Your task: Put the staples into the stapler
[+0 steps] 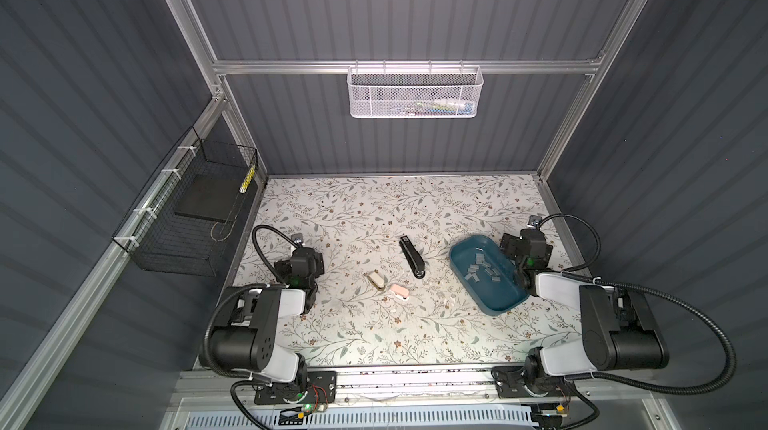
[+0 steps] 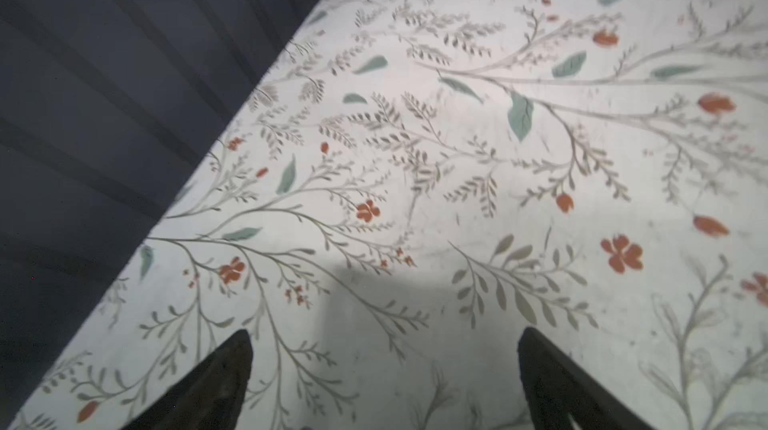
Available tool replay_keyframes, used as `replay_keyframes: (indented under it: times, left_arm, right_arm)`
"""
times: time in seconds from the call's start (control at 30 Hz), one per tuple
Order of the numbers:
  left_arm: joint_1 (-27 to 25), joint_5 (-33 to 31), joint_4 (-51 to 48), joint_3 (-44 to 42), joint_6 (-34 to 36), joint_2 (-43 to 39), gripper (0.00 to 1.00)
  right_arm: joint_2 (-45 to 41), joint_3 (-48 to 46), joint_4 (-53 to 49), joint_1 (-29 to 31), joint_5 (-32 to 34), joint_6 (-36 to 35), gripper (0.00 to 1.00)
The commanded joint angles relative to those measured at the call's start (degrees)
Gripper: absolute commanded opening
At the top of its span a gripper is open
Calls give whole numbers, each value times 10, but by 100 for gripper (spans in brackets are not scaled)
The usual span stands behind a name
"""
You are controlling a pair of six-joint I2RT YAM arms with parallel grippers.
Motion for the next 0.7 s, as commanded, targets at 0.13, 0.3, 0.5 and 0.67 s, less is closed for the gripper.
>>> replay_keyframes:
  times: [0.13,0.3,0.5,0.67]
  left_arm:
    - [39,157,382,-61,-5,110,100]
    - [40,145,232,-6,-13,84,100]
    - [38,186,190,38,12,106,100]
    - [37,222,155,54,28,105,100]
  right_arm:
    - [-3,-93,218,-12,-56,-15,99]
    - [6,-101,249,-9,-49,-20,99]
    - [12,-104,265,-9,-48,-21,99]
    - [10,-102,259,-9,-48,-21,99]
